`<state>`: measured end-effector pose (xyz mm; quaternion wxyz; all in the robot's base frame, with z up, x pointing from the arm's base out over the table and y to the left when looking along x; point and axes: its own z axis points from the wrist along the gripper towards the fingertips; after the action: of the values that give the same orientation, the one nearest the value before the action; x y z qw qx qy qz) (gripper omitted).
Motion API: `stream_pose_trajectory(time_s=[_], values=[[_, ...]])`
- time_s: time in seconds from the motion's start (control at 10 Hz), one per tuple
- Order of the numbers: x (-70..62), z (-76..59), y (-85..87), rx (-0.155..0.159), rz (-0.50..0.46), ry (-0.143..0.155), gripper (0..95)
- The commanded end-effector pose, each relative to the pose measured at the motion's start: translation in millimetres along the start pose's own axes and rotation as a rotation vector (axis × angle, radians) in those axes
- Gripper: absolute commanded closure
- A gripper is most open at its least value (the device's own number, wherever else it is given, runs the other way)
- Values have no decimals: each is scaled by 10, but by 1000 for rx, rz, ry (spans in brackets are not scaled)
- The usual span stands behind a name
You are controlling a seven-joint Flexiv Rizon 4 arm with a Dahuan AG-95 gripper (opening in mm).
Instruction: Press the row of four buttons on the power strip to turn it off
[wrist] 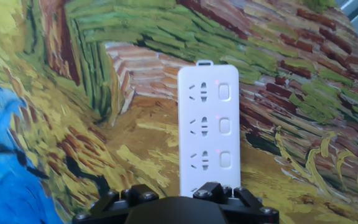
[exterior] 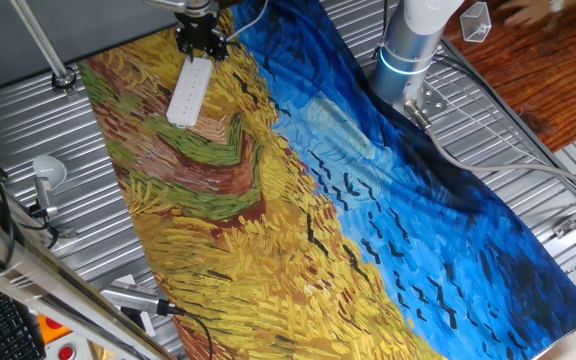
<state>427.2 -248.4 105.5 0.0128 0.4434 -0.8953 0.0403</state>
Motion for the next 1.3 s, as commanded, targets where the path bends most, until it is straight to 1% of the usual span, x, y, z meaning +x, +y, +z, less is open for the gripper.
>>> stream_pose_trajectory(time_s=[0.1,0.2,0.3,0.5,0.7,0.8,0.9,1.0,1.2,1.3], values=[[100,109,-113,-8,-18,-10,380],[120,132,-124,-10,-16,-12,380],[173,197,-151,-15,-2,-14,380],[173,197,-151,-25,13,-26,380],[173,197,-151,-59,27,-72,380],[173,197,-151,-67,17,-81,380],[173,197,-151,-67,15,-79,380],[173,197,-151,-63,3,-73,190],[174,203,-150,-60,-2,-78,190],[175,242,-158,-60,1,-80,190]])
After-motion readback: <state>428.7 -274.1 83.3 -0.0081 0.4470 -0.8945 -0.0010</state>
